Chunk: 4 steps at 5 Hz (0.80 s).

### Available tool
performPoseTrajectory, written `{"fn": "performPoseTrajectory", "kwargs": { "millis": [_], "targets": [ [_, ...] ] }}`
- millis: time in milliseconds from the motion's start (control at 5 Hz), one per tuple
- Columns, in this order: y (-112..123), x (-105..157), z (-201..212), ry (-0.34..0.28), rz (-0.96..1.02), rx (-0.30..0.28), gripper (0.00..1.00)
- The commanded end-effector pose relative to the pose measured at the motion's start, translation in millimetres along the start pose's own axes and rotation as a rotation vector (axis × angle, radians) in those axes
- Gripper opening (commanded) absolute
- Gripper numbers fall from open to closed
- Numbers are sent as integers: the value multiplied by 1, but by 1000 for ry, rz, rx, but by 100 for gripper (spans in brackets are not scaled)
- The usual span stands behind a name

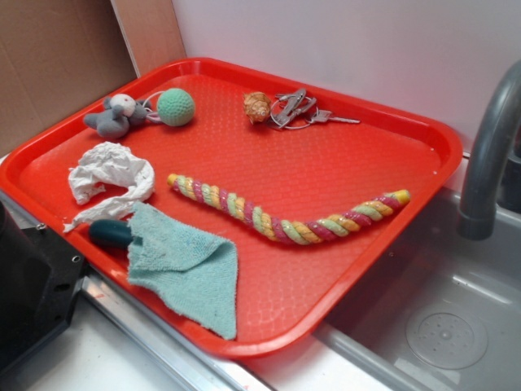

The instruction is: Grab the gray animal.

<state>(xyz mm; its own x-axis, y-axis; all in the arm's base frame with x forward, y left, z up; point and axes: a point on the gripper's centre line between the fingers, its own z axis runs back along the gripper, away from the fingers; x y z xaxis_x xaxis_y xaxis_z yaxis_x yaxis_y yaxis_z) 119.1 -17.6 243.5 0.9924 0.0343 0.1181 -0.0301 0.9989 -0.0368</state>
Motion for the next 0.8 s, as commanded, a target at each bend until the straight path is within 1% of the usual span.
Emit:
{"fn": "performPoseTrajectory", "kwargs": {
  "millis": [0,200,400,600],
  "targets": [
    [0,0,0,0,0,0,100],
    [51,26,-52,65,223,28,100],
    [105,49,-104,77,361,30,100],
    [154,84,-153,-18,607,67,100]
  ]
}}
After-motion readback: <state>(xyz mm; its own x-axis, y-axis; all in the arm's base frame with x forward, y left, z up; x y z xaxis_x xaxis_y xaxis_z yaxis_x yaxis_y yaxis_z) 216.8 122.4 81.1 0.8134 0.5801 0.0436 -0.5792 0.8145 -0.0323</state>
